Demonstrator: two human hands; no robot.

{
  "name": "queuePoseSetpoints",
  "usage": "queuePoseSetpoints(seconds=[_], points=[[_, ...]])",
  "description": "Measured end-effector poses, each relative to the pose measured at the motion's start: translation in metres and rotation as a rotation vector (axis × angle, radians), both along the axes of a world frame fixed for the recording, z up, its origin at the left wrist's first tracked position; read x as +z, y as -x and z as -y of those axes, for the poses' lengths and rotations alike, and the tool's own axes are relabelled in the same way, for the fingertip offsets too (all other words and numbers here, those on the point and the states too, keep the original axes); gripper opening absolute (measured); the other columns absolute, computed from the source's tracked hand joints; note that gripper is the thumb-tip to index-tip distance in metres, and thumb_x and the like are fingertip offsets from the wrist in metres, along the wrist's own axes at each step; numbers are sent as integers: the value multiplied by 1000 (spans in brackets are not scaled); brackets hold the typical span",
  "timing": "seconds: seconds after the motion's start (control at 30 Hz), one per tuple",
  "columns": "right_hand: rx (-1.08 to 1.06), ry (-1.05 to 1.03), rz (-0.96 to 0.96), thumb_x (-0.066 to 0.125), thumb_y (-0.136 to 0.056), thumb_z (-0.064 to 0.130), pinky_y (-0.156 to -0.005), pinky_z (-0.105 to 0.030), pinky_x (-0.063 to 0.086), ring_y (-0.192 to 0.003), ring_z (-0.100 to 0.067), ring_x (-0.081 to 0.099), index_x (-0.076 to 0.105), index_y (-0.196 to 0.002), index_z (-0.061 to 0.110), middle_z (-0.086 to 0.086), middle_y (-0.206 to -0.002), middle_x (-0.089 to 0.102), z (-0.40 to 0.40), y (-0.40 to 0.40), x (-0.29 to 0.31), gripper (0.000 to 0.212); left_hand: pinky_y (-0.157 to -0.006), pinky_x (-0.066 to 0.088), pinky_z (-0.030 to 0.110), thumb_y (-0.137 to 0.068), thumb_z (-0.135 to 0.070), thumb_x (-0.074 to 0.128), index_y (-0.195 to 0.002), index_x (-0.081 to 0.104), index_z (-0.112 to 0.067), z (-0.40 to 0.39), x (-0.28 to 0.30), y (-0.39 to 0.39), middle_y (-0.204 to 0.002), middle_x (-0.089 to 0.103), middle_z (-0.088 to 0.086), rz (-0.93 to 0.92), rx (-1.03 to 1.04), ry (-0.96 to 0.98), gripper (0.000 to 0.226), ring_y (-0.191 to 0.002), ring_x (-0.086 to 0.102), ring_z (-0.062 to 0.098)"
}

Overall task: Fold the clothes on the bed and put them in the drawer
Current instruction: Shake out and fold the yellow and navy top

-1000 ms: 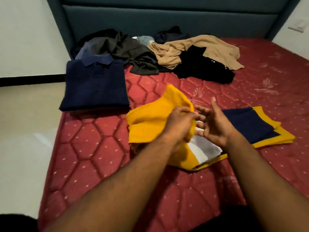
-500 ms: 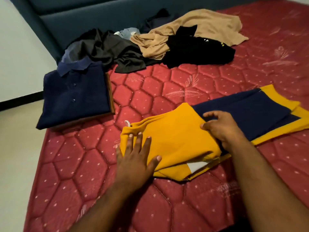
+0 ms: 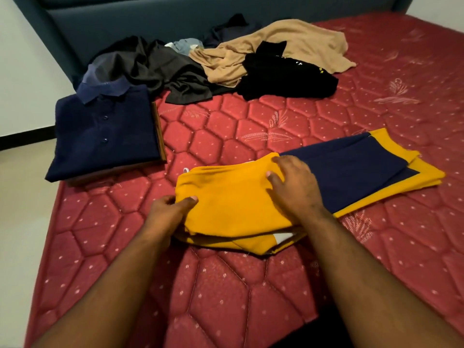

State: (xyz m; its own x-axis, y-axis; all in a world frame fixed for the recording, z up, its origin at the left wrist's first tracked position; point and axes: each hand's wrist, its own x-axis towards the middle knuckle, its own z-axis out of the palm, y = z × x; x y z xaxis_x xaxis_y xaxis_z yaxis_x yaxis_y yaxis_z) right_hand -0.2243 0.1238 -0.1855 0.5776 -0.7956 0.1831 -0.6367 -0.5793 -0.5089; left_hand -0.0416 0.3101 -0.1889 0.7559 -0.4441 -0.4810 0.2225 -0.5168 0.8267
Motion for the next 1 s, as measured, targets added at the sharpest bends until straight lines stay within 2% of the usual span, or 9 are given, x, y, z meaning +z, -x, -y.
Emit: queuePoseSetpoints(seconds=[0.1, 0.23, 0.3, 0.43, 0.53, 0.63, 0.73, 0.87, 1.0], points=[[170, -1, -408, 28, -95, 63, -116, -56, 11, -147, -30, 12, 29, -150, 29, -4, -160, 21, -10, -7, -30, 64, -56, 53, 30, -88, -18, 70, -112, 62, -3, 0, -6, -10, -96, 70, 16, -112, 7, 58, 30, -71, 66, 26], [231, -75, -367, 27, -95, 64, -115, -58, -4, -149, -22, 1, 28, -150, 34, 1, -162, 14, -20, -12, -29, 63, -58, 52, 34, -90, -10, 66, -109, 61, -5, -22, -18, -19, -86, 67, 14, -138, 113, 112, 20, -65, 62, 26], [370, -117, -394, 23, -91, 72, -118, -57, 0, -149, -18, 1, 28, -150, 34, 3, -162, 13, -28, -16, -25, 71, -54, 52, 33, -90, -10, 66, -109, 61, -5, -48, -20, -33, -85, 66, 16, -119, 164, 91, 20, -59, 60, 24], [628, 11, -452, -8, -69, 88, -120, -42, 13, -149, -25, 6, 22, -152, 32, 2, -162, 9, -62, -30, -29, 105, -44, 51, 28, -87, -14, 71, -103, 63, -3, -127, -16, -74, -83, 67, 20, -35, 228, 24, 20, -48, 57, 20], [652, -30, -413, 9, -79, 82, -119, -39, 12, -149, -27, 8, 26, -151, 31, 2, -162, 10, -97, -55, -34, 90, -43, 49, 26, -85, -13, 73, -93, 63, -3, -171, -8, -87, -73, 65, 19, -11, 252, -6, 16, -38, 56, 16], [631, -152, -222, 39, -97, 56, -118, -35, 17, -148, -21, 18, 40, -146, 28, -1, -161, 16, -120, -73, -22, 57, -54, 47, 31, -87, -15, 71, -83, 59, -9, -192, 2, -93, -52, 59, 10, -93, 317, 9, 14, -34, 53, 17], [573, -58, -61, 29, -89, 71, -111, -34, 24, -141, -16, 31, 53, -137, 26, 0, -154, 36, -135, -63, -7, 70, -61, 52, 38, -89, -25, 69, -103, 61, -9, -204, 11, -98, -82, 67, 19, -183, 336, 33, 23, -63, 64, 29], [792, 120, -393, 1, -79, 81, -111, -40, 24, -145, -20, 23, 38, -146, 34, 2, -159, 25, -163, -33, -21, 90, -70, 58, 48, -86, -34, 70, -116, 60, -8, -209, 23, -93, -102, 69, 24, -278, 209, 27, 41, -84, 68, 38], [756, 221, -469, -2, -76, 78, -105, -42, 26, -141, -21, 25, 35, -146, 39, 4, -159, 24, -165, -38, -19, 88, -54, 56, 26, -92, -28, 58, -99, 65, -8, -199, 46, -84, -76, 70, 13, -335, 118, 128, 23, -58, 66, 23]])
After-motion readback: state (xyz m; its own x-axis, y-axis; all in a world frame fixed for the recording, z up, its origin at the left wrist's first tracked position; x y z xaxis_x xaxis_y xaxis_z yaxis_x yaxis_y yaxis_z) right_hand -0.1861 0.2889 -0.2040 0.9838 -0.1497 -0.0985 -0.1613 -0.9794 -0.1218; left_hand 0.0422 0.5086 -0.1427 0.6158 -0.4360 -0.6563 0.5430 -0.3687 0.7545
